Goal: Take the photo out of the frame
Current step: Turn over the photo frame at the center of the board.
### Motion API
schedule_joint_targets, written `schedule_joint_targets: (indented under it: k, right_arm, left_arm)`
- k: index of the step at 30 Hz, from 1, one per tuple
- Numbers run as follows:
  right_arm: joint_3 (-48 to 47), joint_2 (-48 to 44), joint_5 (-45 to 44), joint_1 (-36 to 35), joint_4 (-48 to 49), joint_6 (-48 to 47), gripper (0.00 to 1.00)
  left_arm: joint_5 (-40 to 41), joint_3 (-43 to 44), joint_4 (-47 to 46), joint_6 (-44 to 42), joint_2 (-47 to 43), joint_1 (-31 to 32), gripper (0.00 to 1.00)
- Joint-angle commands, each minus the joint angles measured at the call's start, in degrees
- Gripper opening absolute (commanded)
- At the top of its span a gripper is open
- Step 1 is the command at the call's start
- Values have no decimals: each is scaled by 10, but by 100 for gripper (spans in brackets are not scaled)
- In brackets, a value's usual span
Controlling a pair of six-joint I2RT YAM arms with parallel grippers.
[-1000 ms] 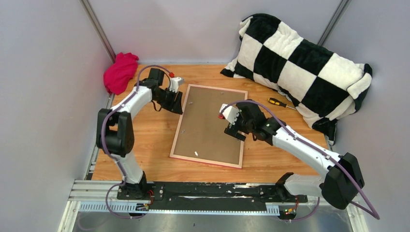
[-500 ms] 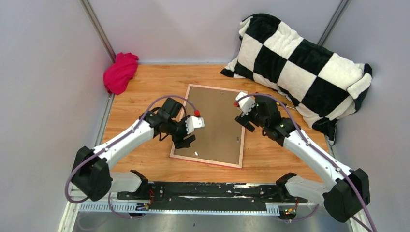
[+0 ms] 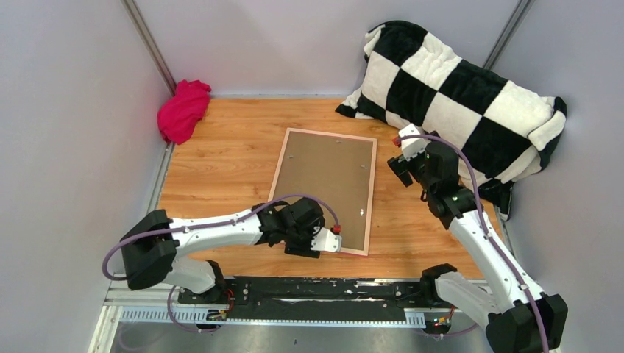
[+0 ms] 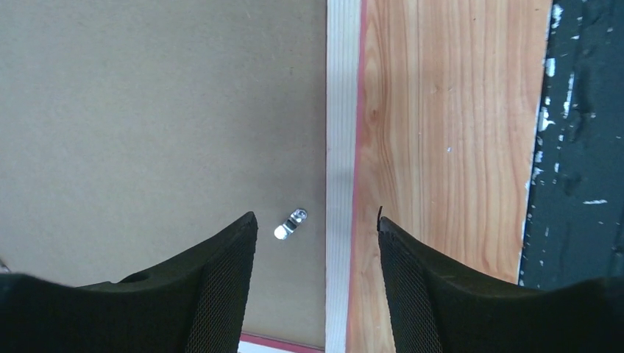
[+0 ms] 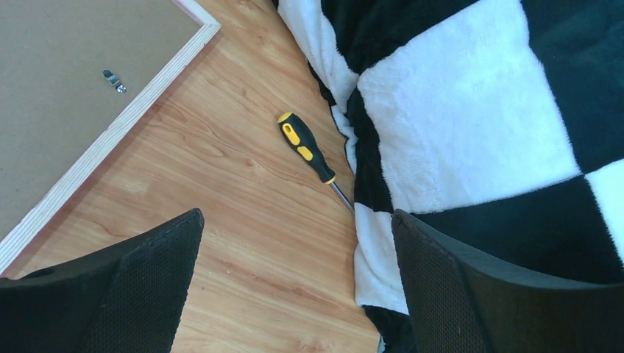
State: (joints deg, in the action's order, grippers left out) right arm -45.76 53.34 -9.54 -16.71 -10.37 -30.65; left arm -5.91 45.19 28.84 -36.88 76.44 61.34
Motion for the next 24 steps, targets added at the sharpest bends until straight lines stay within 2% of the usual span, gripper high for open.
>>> schedule_joint_targets:
  k: [1, 5, 15, 24]
  right_arm:
    - [13, -6, 5, 13, 10, 12, 98]
    - [14, 2, 10, 13, 9, 12, 98]
    - [15, 0, 14, 13, 9, 11, 98]
    - [16, 0, 17, 13, 8, 11, 97]
  left_arm:
    - [58, 8, -37, 5, 31, 28, 63]
    - [70, 15, -45, 7, 52, 36, 60]
    - [14, 20, -20, 3, 92, 46, 53]
    - [43, 24, -24, 2, 142, 46, 34]
